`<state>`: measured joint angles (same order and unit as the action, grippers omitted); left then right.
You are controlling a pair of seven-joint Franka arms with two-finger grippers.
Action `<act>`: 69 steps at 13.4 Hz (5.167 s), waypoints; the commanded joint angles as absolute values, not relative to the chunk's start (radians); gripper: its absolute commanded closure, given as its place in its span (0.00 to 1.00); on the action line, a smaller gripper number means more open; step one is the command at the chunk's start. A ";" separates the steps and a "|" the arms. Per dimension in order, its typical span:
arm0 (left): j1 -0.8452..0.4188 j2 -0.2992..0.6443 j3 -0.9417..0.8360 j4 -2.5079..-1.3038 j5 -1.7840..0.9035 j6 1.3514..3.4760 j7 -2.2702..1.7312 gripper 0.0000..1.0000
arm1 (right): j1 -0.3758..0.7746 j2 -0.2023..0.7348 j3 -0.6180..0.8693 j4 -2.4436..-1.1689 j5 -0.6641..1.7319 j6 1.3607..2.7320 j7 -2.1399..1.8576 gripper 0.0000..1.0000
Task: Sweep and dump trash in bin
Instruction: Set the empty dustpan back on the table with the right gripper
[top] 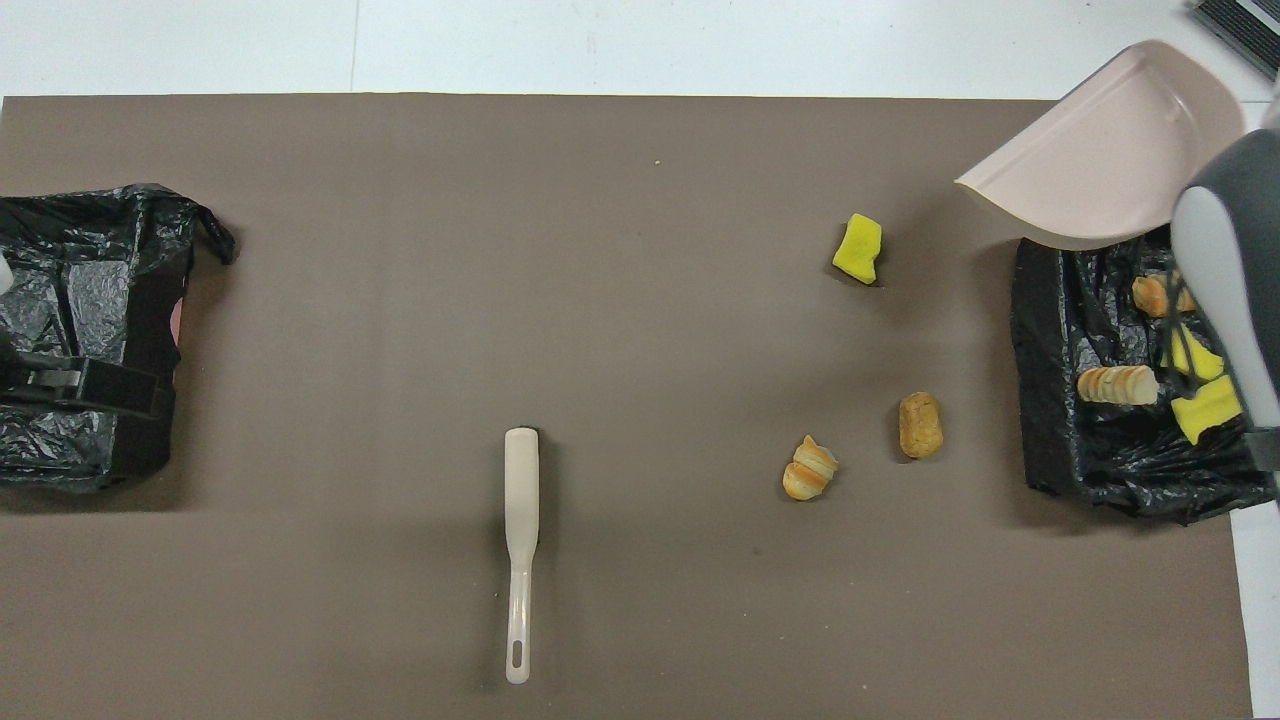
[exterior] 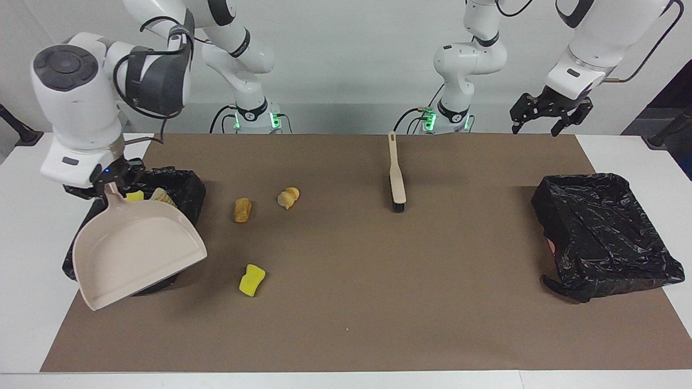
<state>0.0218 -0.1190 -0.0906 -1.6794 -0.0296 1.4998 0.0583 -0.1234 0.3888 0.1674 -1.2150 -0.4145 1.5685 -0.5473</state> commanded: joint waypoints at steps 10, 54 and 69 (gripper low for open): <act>0.031 -0.118 -0.095 -1.671 -0.037 1.502 0.052 0.00 | 0.210 0.712 0.205 -0.989 -0.288 1.729 0.381 1.00; 0.031 -0.118 -0.095 -1.671 -0.037 1.502 0.052 0.00 | 0.364 0.663 0.270 -1.095 -0.164 1.896 0.807 0.17; 0.031 -0.118 -0.094 -1.671 -0.037 1.502 0.052 0.00 | 0.679 0.321 0.287 -1.669 -0.081 1.971 1.158 0.00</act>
